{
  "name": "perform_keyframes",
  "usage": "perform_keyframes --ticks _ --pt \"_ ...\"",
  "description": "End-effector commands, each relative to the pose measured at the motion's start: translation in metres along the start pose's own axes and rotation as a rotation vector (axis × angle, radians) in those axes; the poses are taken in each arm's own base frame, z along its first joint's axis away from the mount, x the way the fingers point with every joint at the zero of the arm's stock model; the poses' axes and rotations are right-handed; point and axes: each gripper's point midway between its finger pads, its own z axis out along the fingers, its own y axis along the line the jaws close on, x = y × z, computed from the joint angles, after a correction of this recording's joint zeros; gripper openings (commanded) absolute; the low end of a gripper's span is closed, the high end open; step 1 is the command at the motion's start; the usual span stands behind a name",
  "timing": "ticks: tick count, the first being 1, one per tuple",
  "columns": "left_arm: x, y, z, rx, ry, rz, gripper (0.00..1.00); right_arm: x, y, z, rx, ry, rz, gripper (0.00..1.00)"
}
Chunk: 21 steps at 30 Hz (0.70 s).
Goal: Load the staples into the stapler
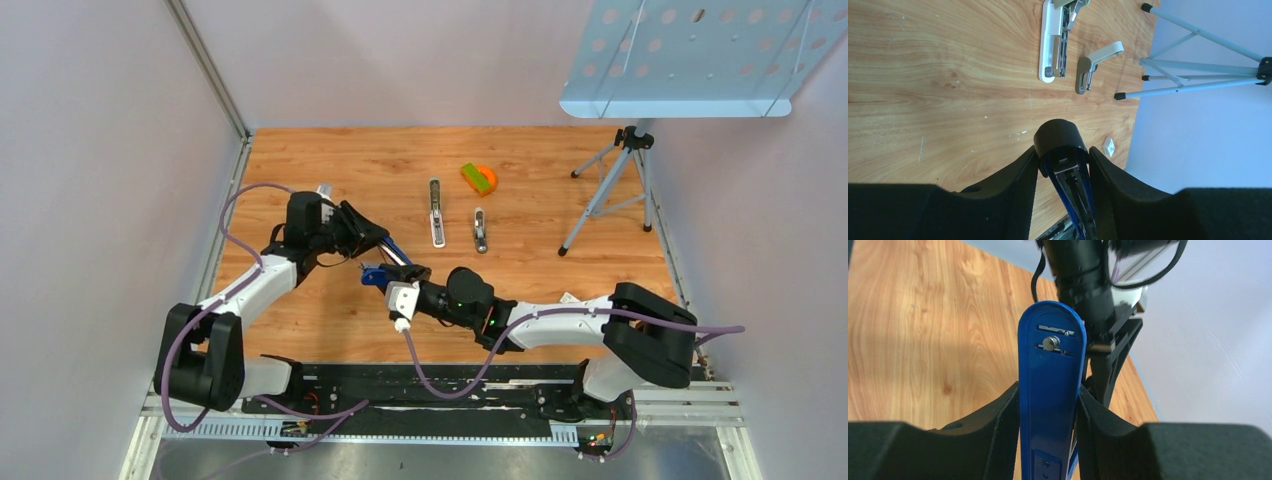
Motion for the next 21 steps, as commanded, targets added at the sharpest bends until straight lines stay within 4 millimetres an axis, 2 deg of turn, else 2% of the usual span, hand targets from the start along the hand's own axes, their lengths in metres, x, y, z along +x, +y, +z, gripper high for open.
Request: perform_keyframes --ticks 1,6,15,18,21 --pt "0.017 0.023 0.004 -0.027 0.043 -0.035 0.45 -0.118 -0.076 0.002 0.23 -0.376 -0.022 0.0" --pt "0.024 0.019 0.0 0.019 0.051 -0.092 0.49 -0.13 -0.097 0.002 0.32 -0.409 -0.013 0.0" --pt "0.027 -0.011 -0.016 0.125 0.048 -0.149 0.56 -0.137 -0.114 0.012 0.418 -0.456 0.003 0.0" --pt "0.027 -0.013 -0.023 0.117 0.036 -0.13 0.62 -0.137 -0.115 0.013 0.419 -0.456 -0.001 0.0" --pt "0.024 -0.003 -0.03 0.035 0.022 -0.108 0.66 -0.137 -0.112 0.009 0.409 -0.457 -0.011 0.0"
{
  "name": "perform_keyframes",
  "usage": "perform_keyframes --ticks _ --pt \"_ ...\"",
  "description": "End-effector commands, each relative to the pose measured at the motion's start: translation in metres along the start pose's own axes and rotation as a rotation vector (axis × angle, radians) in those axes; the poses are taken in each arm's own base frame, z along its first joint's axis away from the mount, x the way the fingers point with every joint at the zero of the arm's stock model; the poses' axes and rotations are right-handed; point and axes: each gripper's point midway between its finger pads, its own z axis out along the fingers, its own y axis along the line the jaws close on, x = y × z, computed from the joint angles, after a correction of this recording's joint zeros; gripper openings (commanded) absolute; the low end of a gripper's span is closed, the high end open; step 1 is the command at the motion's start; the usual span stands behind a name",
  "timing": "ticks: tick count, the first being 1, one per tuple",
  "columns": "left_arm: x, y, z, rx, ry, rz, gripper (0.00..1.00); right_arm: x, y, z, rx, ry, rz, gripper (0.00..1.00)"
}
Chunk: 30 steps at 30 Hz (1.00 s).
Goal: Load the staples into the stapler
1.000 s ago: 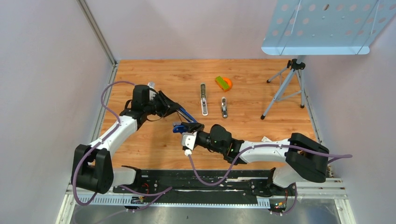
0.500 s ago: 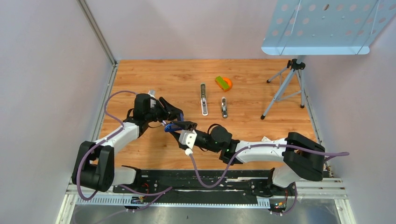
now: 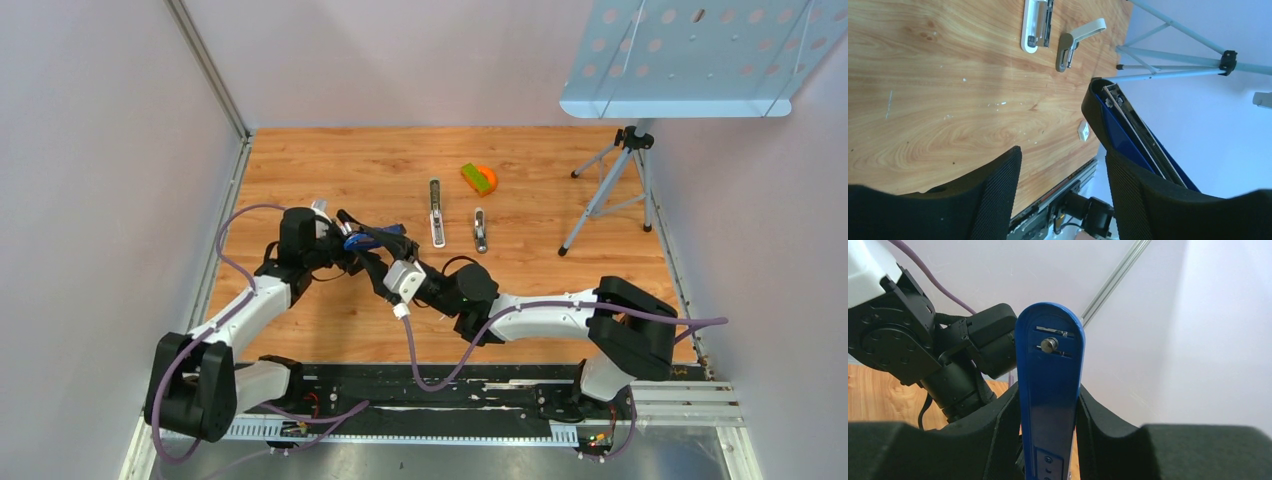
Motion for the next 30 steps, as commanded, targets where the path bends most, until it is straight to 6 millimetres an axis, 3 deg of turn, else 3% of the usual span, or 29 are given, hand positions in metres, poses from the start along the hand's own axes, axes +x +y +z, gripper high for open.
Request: perform_keyframes --ticks 1,6,9,16,24,30 --pt "-0.003 0.0 -0.014 -0.057 -0.011 0.02 0.67 -0.04 -0.031 0.003 0.091 -0.135 -0.037 0.0" --pt "-0.018 -0.006 -0.032 -0.104 -0.033 0.038 0.72 -0.038 -0.02 -0.013 -0.018 -0.101 -0.165 0.0" --pt "-0.031 -0.013 -0.045 -0.163 -0.044 0.149 0.73 -0.032 -0.002 -0.024 -0.118 -0.081 -0.248 0.0" --pt "-0.045 -0.075 -0.073 -0.132 -0.001 0.445 0.74 -0.013 0.028 -0.041 -0.26 -0.024 -0.491 0.0" --pt "-0.022 -0.136 -0.102 0.022 0.052 0.681 0.72 -0.006 0.047 -0.042 -0.29 0.004 -0.748 0.0" --pt "0.011 -0.145 -0.1 0.093 0.168 0.722 0.72 -0.017 0.058 -0.034 -0.267 -0.022 -0.858 0.0"
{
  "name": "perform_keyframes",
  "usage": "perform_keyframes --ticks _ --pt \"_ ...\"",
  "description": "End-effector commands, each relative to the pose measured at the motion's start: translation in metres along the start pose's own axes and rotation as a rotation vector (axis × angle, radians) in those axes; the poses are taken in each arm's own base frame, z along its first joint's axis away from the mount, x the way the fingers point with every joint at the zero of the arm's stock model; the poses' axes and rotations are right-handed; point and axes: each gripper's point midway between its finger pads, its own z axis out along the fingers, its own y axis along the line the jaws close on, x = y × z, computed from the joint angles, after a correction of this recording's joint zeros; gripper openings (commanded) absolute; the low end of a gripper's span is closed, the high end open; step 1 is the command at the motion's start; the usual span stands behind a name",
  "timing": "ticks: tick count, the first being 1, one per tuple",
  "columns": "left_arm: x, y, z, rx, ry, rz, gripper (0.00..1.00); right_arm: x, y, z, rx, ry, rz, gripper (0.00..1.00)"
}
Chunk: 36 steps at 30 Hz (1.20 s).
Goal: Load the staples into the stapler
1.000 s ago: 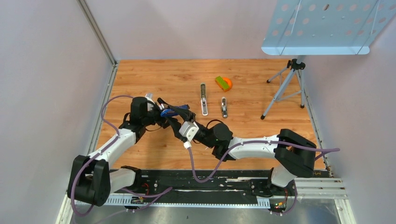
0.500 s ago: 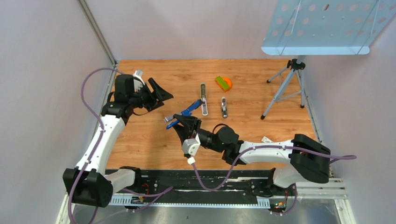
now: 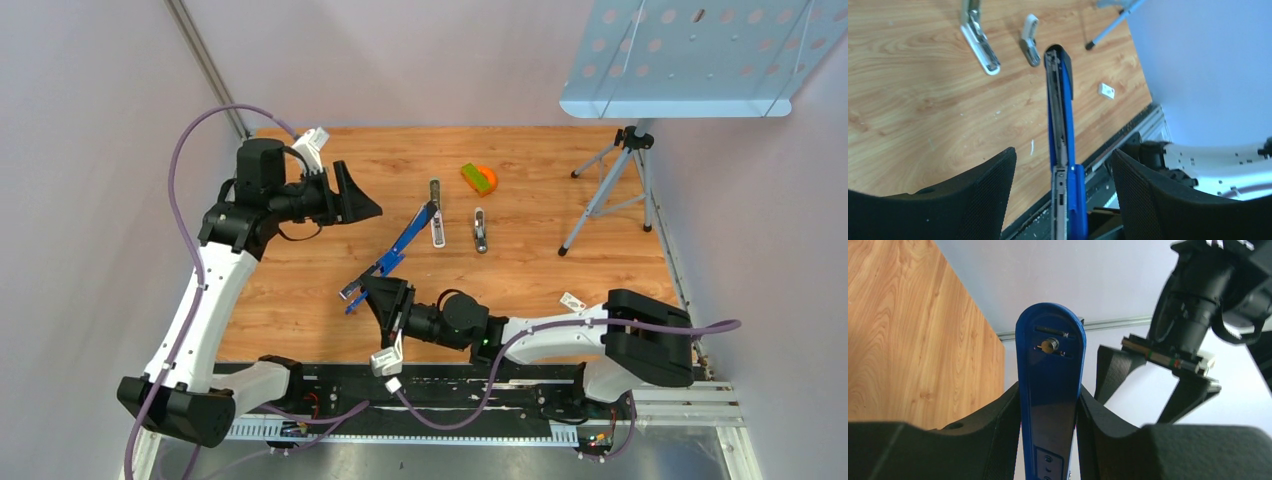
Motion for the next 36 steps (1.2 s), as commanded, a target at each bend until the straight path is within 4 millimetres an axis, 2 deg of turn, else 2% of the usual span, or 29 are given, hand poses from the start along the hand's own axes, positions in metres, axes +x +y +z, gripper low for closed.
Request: perform_keyframes --ticks 1,5,13,20,26,29,33,36 --pt "0.026 -0.021 -0.003 0.103 0.097 0.045 0.72 -0.017 -0.034 0.007 0.128 -0.002 -0.179 0.0" --pt "0.039 -0.022 -0.003 0.13 0.147 0.062 0.73 -0.017 -0.041 0.007 0.172 0.036 -0.232 0.0" --pt "0.062 -0.015 0.006 0.139 0.227 0.061 0.72 -0.025 -0.053 0.007 0.217 0.026 -0.222 0.0" --pt "0.08 -0.012 0.009 0.176 0.285 0.04 0.69 -0.03 -0.055 0.007 0.225 0.017 -0.223 0.0" --pt "0.087 -0.021 0.007 0.245 0.299 0.018 0.66 -0.028 -0.051 0.009 0.221 0.025 -0.217 0.0" --pt "0.093 -0.019 0.007 0.246 0.313 0.01 0.64 -0.028 -0.05 0.01 0.221 0.026 -0.216 0.0" --pt "0.1 -0.02 0.007 0.278 0.33 -0.009 0.54 -0.029 -0.051 0.011 0.222 0.023 -0.215 0.0" --pt "0.098 -0.025 0.008 0.303 0.321 -0.027 0.35 -0.029 -0.049 0.013 0.216 0.021 -0.21 0.0"
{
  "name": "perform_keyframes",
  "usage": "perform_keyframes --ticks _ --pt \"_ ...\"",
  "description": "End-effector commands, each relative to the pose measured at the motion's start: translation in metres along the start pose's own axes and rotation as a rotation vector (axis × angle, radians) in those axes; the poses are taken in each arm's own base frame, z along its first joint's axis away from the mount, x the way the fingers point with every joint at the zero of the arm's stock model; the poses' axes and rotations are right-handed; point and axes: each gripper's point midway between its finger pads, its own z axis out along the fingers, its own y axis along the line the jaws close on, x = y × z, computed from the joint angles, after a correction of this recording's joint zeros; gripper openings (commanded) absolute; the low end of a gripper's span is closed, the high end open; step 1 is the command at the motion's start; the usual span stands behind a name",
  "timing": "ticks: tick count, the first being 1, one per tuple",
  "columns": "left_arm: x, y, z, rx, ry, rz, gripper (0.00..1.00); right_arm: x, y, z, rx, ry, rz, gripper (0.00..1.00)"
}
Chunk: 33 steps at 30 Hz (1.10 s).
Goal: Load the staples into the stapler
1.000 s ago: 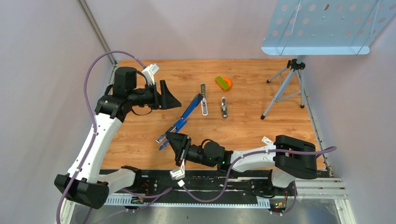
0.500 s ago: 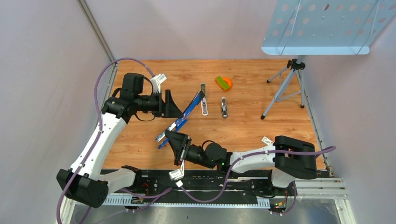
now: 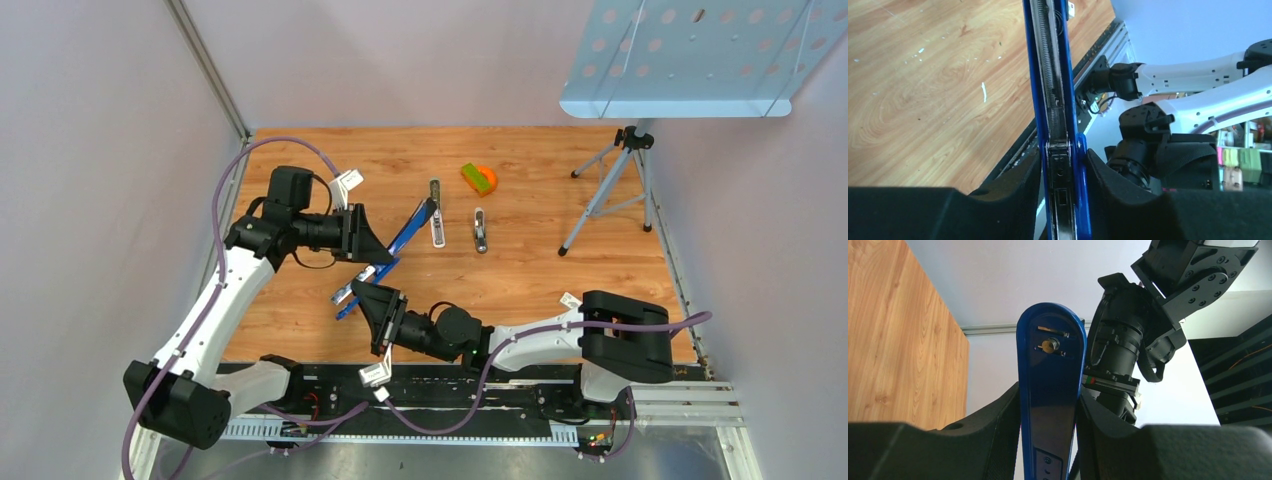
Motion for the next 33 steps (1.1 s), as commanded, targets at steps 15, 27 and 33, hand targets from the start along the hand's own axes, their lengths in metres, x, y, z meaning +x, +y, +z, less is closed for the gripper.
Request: perform_keyframes --ticks 15,27,33 --pt "-0.025 -0.007 0.013 0.076 -0.092 -0.103 0.0 -0.002 -0.022 -0.003 0.116 0.021 0.03 0.36" --pt "-0.064 0.012 0.011 -0.074 -0.234 -0.063 0.0 0.004 0.0 -0.023 0.102 0.063 0.162 0.99" --pt "-0.098 0.054 -0.006 -0.354 -0.369 0.003 0.0 0.019 0.007 -0.042 0.154 0.145 0.378 1.0"
